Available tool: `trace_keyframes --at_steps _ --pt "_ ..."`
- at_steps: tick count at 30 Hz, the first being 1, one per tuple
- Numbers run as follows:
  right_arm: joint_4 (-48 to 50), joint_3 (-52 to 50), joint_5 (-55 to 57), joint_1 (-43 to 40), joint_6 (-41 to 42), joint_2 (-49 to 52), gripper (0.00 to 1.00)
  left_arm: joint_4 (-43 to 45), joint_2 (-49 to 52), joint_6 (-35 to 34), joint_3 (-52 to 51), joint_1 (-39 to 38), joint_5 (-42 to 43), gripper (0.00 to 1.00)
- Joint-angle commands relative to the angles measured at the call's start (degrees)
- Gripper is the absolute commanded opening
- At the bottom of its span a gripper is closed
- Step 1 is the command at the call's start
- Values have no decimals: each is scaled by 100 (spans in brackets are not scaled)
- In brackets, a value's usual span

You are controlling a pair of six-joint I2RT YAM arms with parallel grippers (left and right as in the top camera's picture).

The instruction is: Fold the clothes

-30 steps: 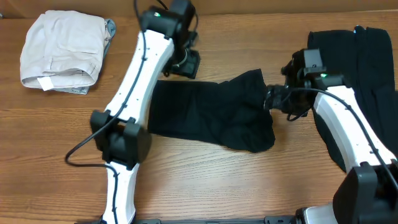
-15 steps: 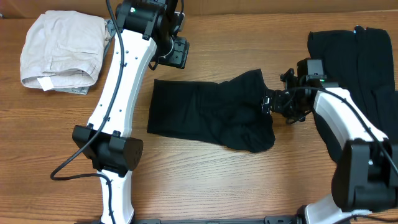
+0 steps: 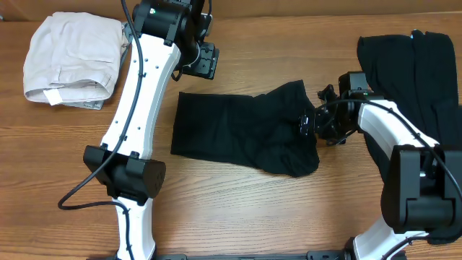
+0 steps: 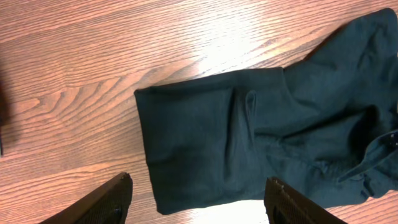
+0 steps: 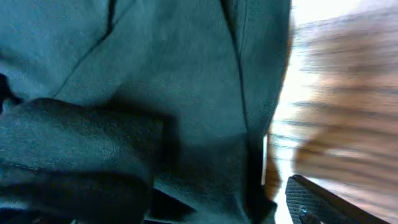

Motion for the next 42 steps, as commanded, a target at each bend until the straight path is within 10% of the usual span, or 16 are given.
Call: trace_keyframes --at_steps 1,19,29,42 --pt "70 -203 -299 2 -33 17 91 -7 -11 -37 48 24 -59 71" --pt "496 -468 304 -186 319 17 53 76 -9 -39 -140 20 -57 74" --pt "516 -468 656 -238 330 17 4 118 -9 -59 -149 20 -52 74" --pt "109 4 258 -688 330 -2 4 122 -9 -59 -149 20 -17 74"
